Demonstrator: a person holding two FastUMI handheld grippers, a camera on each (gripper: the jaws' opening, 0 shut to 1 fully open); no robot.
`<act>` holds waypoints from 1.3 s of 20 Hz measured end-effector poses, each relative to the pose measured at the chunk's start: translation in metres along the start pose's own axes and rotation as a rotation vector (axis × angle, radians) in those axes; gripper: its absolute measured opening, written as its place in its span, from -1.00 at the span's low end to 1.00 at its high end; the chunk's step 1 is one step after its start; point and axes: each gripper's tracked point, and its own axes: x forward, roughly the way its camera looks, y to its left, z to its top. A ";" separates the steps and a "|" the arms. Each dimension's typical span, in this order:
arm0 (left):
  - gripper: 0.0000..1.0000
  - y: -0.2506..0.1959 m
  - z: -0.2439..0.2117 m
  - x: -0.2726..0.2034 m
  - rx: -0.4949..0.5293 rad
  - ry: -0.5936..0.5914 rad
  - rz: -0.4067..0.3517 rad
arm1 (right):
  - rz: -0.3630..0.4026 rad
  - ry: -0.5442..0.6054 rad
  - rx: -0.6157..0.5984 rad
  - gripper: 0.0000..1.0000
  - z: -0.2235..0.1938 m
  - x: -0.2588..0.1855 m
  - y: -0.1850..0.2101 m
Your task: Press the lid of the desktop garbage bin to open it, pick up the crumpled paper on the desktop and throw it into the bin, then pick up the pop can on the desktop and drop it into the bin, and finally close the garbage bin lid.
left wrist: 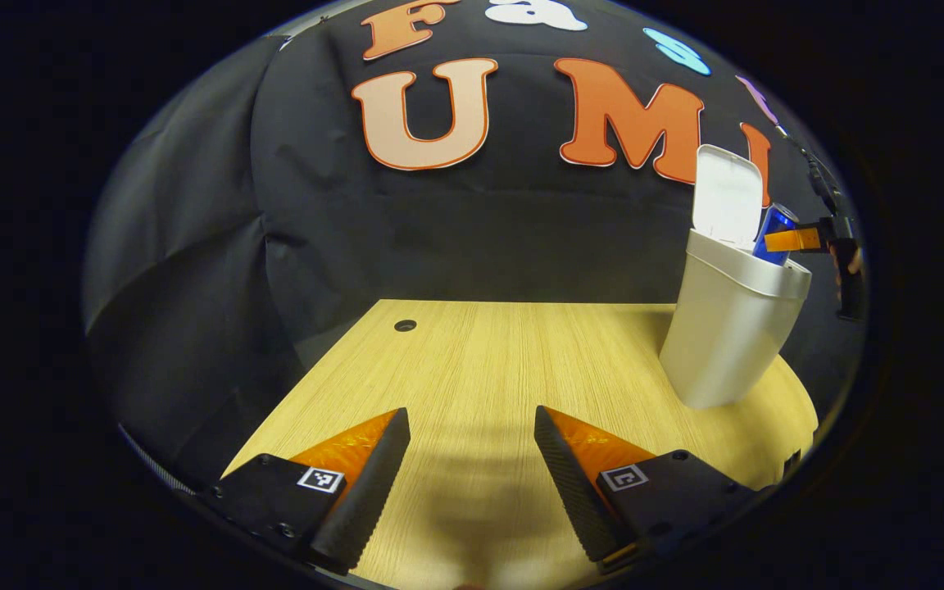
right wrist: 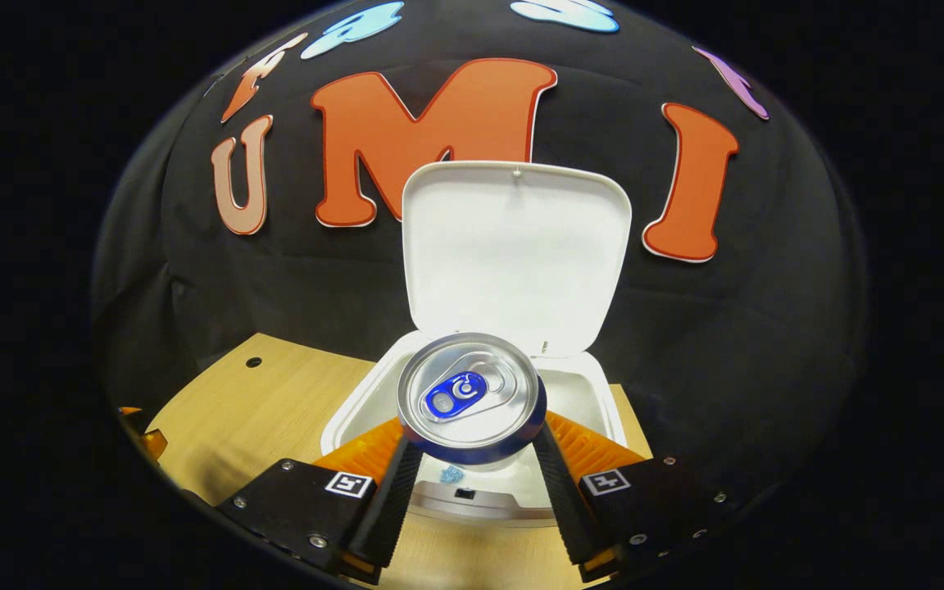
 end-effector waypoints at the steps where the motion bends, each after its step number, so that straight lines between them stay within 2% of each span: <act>1: 0.96 0.000 0.000 0.001 0.002 0.002 0.002 | 0.002 0.009 0.009 0.56 -0.003 0.004 0.001; 8: 0.96 -0.007 0.002 0.005 0.019 0.006 -0.010 | -0.002 0.048 0.076 0.56 -0.016 0.014 -0.004; 9: 0.96 -0.007 0.002 0.003 0.020 0.007 -0.011 | -0.001 0.056 0.083 0.48 -0.020 0.015 -0.004; 10: 0.96 -0.008 0.001 0.004 0.021 0.009 -0.013 | 0.001 0.062 0.088 0.56 -0.021 0.017 -0.003; 26: 0.96 -0.010 -0.005 0.005 0.009 0.028 -0.023 | -0.002 0.085 0.137 0.64 -0.026 0.017 -0.004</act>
